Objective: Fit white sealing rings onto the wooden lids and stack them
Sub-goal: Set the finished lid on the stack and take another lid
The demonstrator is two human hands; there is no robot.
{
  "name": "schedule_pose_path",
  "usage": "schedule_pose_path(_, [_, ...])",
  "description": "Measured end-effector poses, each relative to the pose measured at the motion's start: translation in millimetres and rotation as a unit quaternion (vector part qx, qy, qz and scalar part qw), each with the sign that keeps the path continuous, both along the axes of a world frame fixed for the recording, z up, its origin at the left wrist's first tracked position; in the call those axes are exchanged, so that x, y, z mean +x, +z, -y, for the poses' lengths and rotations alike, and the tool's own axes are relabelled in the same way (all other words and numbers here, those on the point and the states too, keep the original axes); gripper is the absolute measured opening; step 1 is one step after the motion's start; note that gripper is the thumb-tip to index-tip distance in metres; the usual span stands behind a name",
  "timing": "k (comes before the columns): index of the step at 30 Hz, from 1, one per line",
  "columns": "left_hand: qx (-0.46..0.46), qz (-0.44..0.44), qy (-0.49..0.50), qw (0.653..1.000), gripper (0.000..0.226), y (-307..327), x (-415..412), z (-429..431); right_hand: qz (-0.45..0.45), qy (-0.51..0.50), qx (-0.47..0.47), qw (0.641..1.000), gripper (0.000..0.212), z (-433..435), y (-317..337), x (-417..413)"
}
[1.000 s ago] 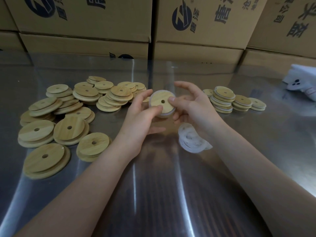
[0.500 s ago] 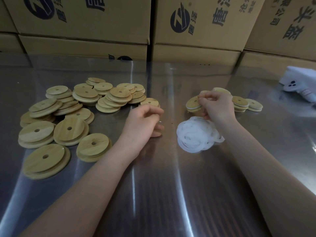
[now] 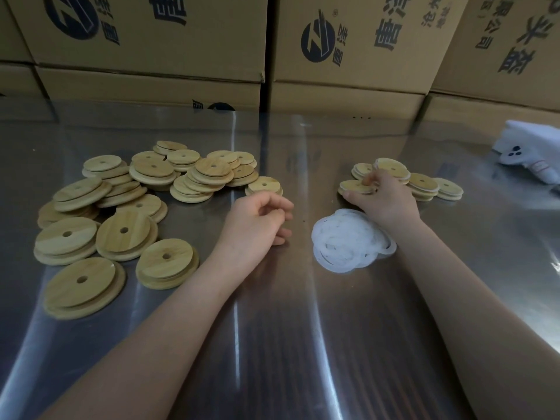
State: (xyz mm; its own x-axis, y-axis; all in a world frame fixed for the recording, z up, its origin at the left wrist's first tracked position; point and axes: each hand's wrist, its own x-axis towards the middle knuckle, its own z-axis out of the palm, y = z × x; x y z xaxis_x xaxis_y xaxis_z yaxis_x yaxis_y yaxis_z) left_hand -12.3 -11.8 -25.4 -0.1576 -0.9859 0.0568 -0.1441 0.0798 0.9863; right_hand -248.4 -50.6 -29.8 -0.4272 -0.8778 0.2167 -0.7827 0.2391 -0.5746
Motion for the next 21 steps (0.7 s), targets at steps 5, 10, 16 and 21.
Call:
schedule_pose_path(5, [-0.006, 0.007, -0.006, 1.000, 0.029, -1.4, -0.2, 0.6, -0.027, -0.022, 0.018, 0.999, 0.052, 0.9, -0.9, 0.9])
schedule_pose_path(10, [-0.011, 0.013, -0.015, 1.000, 0.028, -1.9, -1.1, 0.6, -0.025, -0.051, 0.008, 0.998, 0.049, 1.0, -1.4, 0.1])
schedule_pose_path(16, [-0.025, 0.043, -0.022, 0.999, 0.026, -2.1, -2.4, -0.5, -0.037, -0.093, 0.011, 0.995, 0.038, 2.2, -1.1, -3.4])
schedule_pose_path(21, [-0.049, 0.082, -0.023, 0.995, 0.023, -2.5, -2.1, -2.5, -0.043, -0.092, 0.023, 0.995, 0.038, 2.4, -0.1, -3.9])
